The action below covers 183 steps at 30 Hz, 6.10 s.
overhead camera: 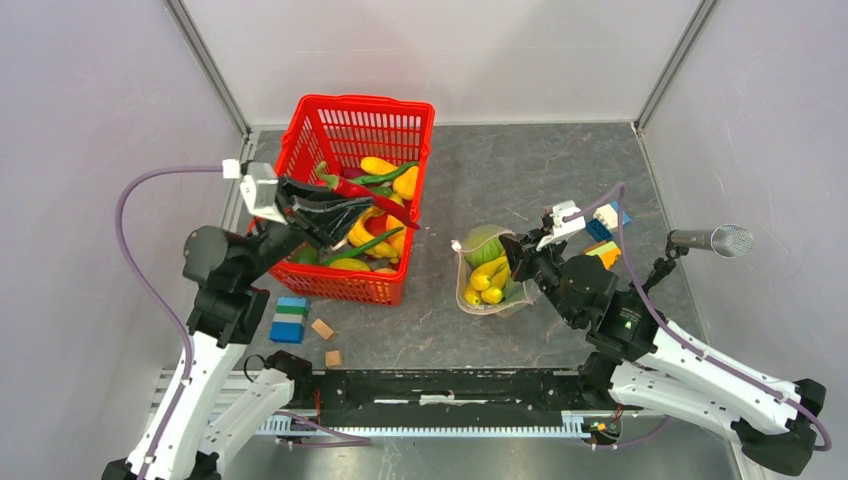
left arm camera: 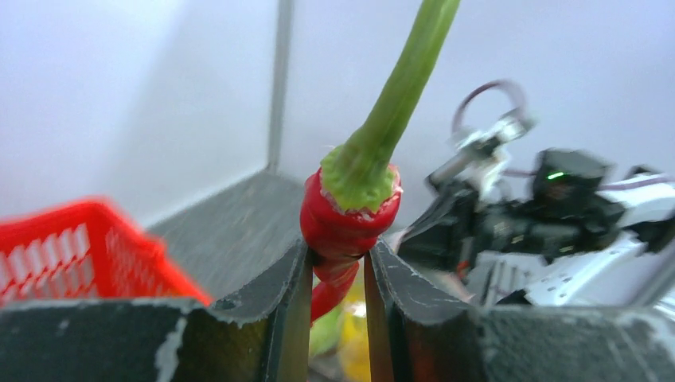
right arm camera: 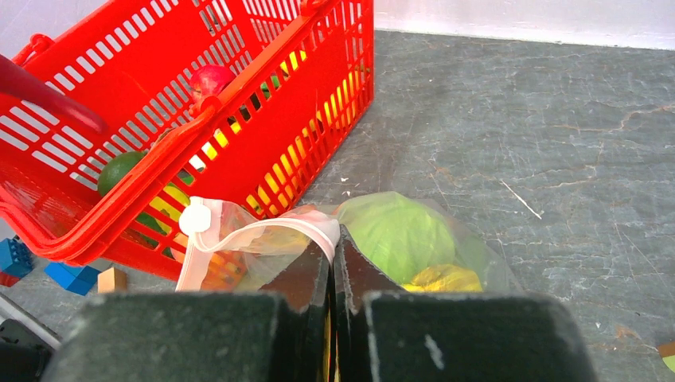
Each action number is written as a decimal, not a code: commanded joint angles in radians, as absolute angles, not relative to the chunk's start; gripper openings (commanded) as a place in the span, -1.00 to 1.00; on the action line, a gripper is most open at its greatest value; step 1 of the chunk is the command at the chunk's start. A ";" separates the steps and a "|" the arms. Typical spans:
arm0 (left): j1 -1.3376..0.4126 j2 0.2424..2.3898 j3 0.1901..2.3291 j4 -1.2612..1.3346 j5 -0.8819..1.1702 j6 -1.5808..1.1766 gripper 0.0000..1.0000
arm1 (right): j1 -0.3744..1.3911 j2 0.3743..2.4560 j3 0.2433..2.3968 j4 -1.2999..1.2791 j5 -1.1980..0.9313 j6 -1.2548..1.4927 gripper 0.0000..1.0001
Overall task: Place the food in the zip-top bag and seal the zipper
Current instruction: Place the fake vegetable in the zipper food storage bag.
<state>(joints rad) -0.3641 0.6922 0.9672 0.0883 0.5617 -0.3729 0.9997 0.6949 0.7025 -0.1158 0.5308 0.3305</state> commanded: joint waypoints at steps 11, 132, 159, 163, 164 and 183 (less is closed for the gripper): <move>-0.516 0.739 0.867 0.680 0.720 -0.647 -0.95 | 1.003 0.683 0.707 0.021 0.500 0.366 -0.91; -1.558 1.455 0.917 0.708 -0.586 0.198 -0.39 | 1.004 0.649 0.730 -0.030 0.627 0.442 -0.89; -1.461 1.473 0.949 0.471 -0.580 0.262 -0.94 | 1.003 0.595 0.699 0.025 0.531 0.391 -0.97; -1.410 1.431 0.899 0.482 -0.538 0.149 -0.94 | 1.002 0.567 0.687 0.024 0.560 0.401 -0.99; -1.403 1.432 0.904 0.462 -0.532 0.140 -0.95 | 1.004 0.560 0.687 0.026 0.563 0.402 -0.99; -1.385 1.547 0.931 0.257 -0.389 0.062 -0.96 | 1.003 0.540 0.699 0.042 0.561 0.417 -1.00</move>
<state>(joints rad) -1.4082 1.5345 1.0134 0.3199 -0.3969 0.0731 0.9993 0.5869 0.6502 -0.1509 0.5598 0.3958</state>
